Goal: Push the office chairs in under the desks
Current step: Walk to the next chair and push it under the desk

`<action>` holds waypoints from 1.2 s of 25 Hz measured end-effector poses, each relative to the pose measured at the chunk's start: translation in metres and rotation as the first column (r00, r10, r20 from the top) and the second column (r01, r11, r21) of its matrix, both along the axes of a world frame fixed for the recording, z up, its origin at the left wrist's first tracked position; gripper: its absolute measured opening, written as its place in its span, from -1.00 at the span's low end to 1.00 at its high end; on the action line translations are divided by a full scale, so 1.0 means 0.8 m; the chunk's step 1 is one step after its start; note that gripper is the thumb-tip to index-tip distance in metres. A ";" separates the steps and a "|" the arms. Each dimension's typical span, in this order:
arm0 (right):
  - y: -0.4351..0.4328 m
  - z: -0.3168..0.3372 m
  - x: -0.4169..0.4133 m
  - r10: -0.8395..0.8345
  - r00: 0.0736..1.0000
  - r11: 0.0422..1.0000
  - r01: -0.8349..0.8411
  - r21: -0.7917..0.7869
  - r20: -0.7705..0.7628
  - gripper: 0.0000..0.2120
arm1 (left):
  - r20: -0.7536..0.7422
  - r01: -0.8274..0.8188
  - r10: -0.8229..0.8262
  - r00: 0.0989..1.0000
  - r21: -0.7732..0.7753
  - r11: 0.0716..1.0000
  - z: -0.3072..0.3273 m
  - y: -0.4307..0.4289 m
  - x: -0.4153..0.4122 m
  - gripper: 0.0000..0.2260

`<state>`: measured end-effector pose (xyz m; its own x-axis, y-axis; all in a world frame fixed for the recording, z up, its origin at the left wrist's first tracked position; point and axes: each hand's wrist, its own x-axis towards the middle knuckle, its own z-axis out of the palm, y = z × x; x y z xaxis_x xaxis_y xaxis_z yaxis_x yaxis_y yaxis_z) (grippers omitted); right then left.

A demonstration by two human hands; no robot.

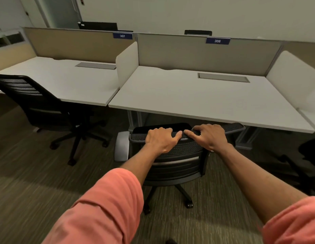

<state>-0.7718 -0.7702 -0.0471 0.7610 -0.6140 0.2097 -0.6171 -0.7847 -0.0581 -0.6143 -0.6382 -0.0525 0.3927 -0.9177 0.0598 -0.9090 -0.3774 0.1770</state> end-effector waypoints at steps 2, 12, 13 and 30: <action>0.028 -0.002 -0.015 -0.036 0.999 0.999 0.036 -0.001 0.010 -0.25 | 0.008 0.036 -0.035 0.999 -0.010 0.999 0.001 0.022 -0.009 -0.46; 0.135 -0.004 -0.070 -0.221 0.973 0.973 0.224 -0.049 0.060 -0.21 | 0.019 0.193 -0.193 0.981 -0.018 0.981 0.007 0.089 -0.034 -0.47; 0.139 -0.004 -0.072 -0.236 0.970 0.969 0.239 -0.054 0.059 -0.20 | 0.021 0.199 -0.199 0.980 -0.022 0.980 0.008 0.091 -0.035 -0.46; 0.097 0.002 -0.067 -0.291 0.952 0.951 0.299 -0.078 0.094 -0.24 | 0.078 0.245 -0.237 0.968 -0.118 0.962 0.013 0.037 -0.028 -0.46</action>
